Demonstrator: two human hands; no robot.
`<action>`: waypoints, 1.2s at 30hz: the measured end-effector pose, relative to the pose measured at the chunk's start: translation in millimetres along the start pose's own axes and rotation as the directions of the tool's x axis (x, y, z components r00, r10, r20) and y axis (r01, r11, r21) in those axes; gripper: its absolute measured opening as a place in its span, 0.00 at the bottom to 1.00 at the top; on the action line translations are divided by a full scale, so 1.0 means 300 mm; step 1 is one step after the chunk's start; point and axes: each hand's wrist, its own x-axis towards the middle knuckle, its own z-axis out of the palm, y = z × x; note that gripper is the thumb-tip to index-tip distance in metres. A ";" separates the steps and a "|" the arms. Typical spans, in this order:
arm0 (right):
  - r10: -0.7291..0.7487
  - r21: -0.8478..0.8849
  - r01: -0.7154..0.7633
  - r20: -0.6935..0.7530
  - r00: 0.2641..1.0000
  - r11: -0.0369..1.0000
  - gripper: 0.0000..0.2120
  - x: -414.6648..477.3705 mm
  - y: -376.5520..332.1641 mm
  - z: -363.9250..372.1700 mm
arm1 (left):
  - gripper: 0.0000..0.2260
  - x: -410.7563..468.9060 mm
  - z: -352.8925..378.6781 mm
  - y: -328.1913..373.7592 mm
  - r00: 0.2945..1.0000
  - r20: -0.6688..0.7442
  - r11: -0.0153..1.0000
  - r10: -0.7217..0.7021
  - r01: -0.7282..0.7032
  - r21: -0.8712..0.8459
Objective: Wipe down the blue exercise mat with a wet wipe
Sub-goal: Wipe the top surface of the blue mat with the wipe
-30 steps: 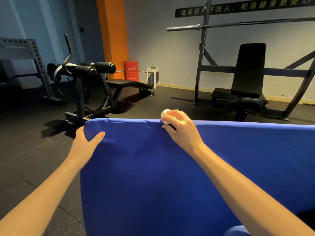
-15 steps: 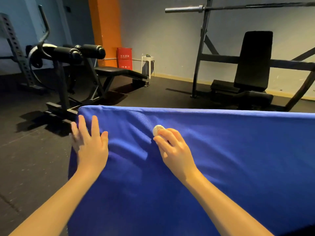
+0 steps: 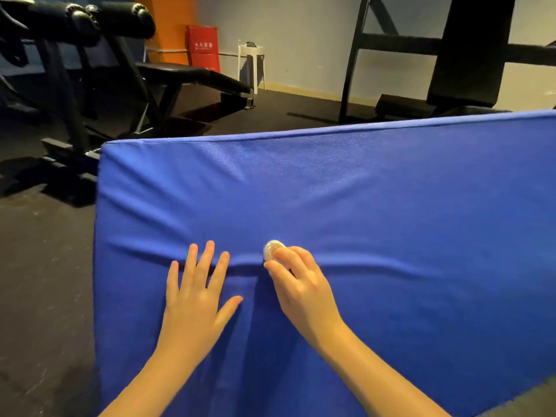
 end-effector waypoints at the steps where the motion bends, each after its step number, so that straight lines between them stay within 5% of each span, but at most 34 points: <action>1: 0.031 -0.006 -0.030 0.041 0.999 1.000 0.08 -0.050 0.014 0.024 | 0.29 0.017 0.038 -0.003 0.999 0.035 1.000 -0.007 0.006 0.027; 5: 0.111 -0.004 -0.114 0.256 0.960 0.994 0.11 -0.259 0.056 0.138 | 0.34 0.014 0.228 0.010 0.979 0.192 0.998 -0.063 0.066 -0.010; 8: 0.224 -0.037 -0.232 0.450 0.864 0.972 0.14 -0.434 0.089 0.195 | 0.38 -0.087 0.367 0.043 0.925 0.380 1.000 0.014 -0.008 -0.018; 11: 0.301 -0.082 -0.315 0.592 0.748 0.945 0.16 -0.614 0.125 0.200 | 0.37 -0.276 0.482 0.094 0.782 0.614 0.995 0.103 -0.084 -0.060; 16: 0.455 -0.146 -0.513 0.700 0.551 0.846 0.08 -0.793 0.160 0.159 | 0.54 -0.399 0.487 0.213 0.555 0.823 0.986 0.123 -0.159 -0.040; 19: 0.483 -0.182 -0.553 0.743 0.464 0.813 0.05 -0.832 0.150 0.136 | 0.51 -0.410 0.481 0.213 0.535 0.827 0.970 0.173 -0.238 -0.048; 22: 0.499 -0.222 -0.559 0.764 0.410 0.799 0.03 -0.863 0.143 0.122 | 0.69 -0.452 0.507 0.176 0.436 0.879 0.970 0.191 -0.220 -0.102; 24: 0.503 -0.226 -0.554 0.755 0.421 0.801 0.03 -0.877 0.140 0.116 | 0.71 -0.520 0.590 0.153 0.512 0.839 0.977 0.183 -0.192 -0.096; 27: 0.486 -0.216 -0.541 0.762 0.427 0.813 0.03 -0.880 0.142 0.114 | 0.66 -0.477 0.549 0.186 0.452 0.861 0.959 0.234 -0.254 -0.128; 31: 0.438 -0.189 -0.497 0.777 0.452 0.847 0.04 -0.893 0.152 0.073 | 0.46 -0.422 0.486 0.201 0.337 0.903 0.939 0.268 -0.302 -0.166; 36: 0.421 -0.162 -0.593 0.845 0.329 0.788 0.34 -0.855 0.145 -0.062 | 0.41 -0.362 0.415 0.143 0.300 0.898 0.942 0.322 -0.193 -0.274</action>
